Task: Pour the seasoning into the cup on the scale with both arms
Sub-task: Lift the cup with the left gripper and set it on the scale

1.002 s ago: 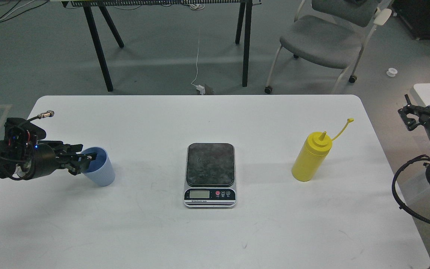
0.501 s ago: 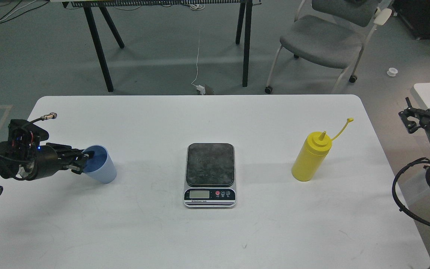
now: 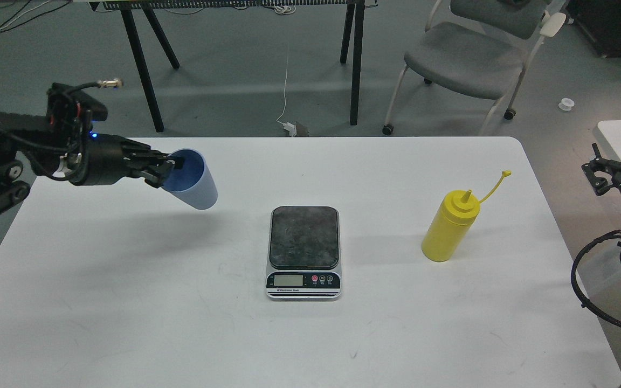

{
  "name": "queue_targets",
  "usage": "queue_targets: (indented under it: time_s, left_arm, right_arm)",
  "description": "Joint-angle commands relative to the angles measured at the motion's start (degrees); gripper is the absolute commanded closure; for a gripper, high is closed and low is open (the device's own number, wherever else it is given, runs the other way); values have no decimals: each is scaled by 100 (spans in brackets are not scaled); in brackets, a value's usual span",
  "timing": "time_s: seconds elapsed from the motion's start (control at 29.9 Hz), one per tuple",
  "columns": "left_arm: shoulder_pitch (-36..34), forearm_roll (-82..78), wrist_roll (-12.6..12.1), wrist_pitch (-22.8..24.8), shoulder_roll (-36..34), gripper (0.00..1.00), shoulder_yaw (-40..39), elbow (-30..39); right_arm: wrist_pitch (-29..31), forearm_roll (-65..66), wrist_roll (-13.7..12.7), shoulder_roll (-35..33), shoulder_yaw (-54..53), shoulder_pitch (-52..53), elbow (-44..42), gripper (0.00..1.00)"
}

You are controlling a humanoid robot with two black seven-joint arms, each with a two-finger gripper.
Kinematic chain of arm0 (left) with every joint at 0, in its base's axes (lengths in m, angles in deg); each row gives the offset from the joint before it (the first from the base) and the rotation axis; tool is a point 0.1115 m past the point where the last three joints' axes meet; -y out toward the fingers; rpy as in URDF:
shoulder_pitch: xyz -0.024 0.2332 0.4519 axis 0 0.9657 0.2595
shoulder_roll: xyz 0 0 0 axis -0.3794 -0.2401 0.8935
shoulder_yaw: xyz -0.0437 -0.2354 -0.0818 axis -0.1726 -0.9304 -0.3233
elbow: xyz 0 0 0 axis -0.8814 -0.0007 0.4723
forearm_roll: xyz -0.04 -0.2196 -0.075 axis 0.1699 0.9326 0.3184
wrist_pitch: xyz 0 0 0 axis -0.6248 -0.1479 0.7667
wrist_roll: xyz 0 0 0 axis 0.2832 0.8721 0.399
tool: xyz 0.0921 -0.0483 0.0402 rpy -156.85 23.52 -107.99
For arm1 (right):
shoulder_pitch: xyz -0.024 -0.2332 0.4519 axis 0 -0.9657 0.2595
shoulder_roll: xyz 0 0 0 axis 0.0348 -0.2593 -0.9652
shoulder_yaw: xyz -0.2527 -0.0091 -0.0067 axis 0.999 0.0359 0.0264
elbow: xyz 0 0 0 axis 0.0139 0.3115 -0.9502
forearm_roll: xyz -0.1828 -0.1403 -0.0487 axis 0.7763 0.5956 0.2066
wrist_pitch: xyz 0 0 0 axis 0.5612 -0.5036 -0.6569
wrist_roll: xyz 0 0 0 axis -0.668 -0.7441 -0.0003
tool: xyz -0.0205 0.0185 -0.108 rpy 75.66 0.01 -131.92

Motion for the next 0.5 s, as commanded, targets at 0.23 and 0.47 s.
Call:
queue_targets:
  time_s: [0.23,0.47]
  left_arm:
    - [-201,-48,-607,424,1542,100,307,-137]
    - [-218,-39,-695,424,2007,99,501,-557]
  right_arm:
    - [0,-9,0,-190,-165,-81,9,0]
    - [0,-9,0,-198,-218,-99,18,0]
